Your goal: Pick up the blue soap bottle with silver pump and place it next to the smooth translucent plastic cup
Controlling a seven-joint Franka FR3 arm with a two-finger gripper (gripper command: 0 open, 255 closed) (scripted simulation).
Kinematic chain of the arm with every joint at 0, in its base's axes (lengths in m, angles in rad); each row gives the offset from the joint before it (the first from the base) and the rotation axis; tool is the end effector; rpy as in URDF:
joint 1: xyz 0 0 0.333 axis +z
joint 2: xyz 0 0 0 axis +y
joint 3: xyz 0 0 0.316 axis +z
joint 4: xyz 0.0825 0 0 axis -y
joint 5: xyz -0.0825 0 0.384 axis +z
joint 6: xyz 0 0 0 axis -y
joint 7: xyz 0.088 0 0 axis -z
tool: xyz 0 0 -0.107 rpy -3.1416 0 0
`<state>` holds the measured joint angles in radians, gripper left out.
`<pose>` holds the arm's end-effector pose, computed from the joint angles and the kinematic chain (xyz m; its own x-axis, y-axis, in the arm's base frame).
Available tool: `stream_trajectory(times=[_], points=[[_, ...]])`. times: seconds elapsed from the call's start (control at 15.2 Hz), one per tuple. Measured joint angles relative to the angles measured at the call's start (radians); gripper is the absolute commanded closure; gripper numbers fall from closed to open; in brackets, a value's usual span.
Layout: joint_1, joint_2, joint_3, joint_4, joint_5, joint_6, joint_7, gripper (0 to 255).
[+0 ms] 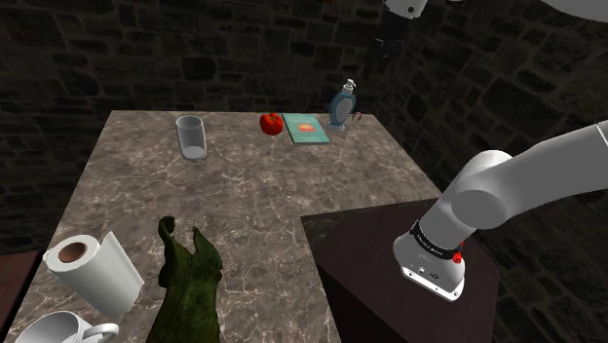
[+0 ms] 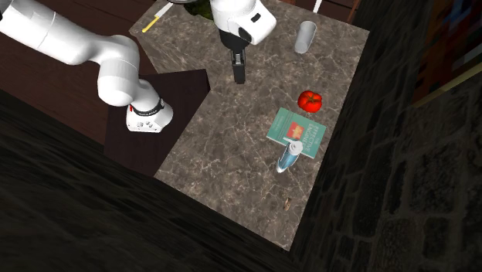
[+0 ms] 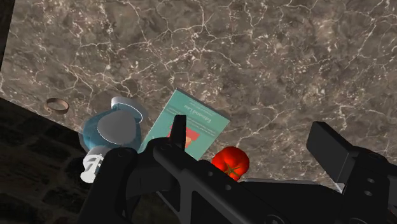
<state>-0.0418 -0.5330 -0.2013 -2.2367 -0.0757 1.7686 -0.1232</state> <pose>0.3831 -0.1157 0.5717 0.9948 -0.0830 0.0595 -0.0820 -0.9964 -0.0196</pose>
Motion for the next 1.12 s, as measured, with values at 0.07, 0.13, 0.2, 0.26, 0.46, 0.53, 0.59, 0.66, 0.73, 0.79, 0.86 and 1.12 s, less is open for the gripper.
stream_trajectory(times=[0.07,0.13,0.2,0.26,0.46,0.53,0.59,0.66,0.73,0.79,0.86,1.12], points=[[-0.002,0.03,-0.015,0.011,0.0,0.02,-0.016,0],[-0.004,0.062,-0.033,0.028,0.001,0.036,-0.035,0],[-0.006,0.096,-0.05,0.047,0.004,0.052,-0.054,0],[-0.007,0.121,-0.063,0.058,0.007,0.065,-0.067,0],[-0.014,0.222,-0.116,0.112,0.025,0.113,-0.131,0],[-0.017,0.251,-0.131,0.125,0.033,0.127,-0.151,0],[-0.018,0.284,-0.143,0.146,0.044,0.138,-0.167,0],[-0.021,0.32,-0.159,0.164,0.056,0.155,-0.19,0],[-0.023,0.359,-0.173,0.192,0.07,0.162,-0.211,0],[-0.026,0.398,-0.184,0.219,0.086,0.172,-0.231,0],[-0.027,0.434,-0.193,0.242,0.102,0.182,-0.247,0],[-0.057,0.579,-0.233,0.352,0.175,0.198,-0.336,0]])
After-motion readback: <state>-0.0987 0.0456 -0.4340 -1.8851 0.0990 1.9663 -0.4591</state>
